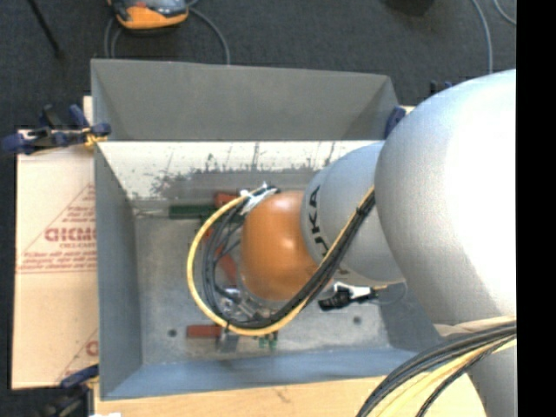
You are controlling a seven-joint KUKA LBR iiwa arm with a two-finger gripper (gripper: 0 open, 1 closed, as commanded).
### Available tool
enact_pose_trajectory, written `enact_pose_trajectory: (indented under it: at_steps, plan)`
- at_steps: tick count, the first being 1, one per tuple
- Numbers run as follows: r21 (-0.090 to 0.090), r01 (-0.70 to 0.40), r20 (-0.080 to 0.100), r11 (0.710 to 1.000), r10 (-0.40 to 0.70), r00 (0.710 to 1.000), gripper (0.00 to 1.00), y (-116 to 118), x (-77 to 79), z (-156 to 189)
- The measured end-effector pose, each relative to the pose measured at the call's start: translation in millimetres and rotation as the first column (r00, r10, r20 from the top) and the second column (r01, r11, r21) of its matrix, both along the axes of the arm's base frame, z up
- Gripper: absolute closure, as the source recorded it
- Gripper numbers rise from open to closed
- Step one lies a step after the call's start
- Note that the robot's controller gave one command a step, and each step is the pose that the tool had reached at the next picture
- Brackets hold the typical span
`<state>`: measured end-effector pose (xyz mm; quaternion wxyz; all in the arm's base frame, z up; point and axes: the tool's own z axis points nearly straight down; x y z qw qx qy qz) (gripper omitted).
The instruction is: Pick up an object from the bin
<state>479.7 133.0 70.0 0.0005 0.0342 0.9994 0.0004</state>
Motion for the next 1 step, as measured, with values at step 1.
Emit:
enact_pose_trajectory:
  at_steps: [1]
  plan:
    - [0.001,-0.006,0.006,1.0,0.006,1.0,1.0,7.7,21.6,175.8]
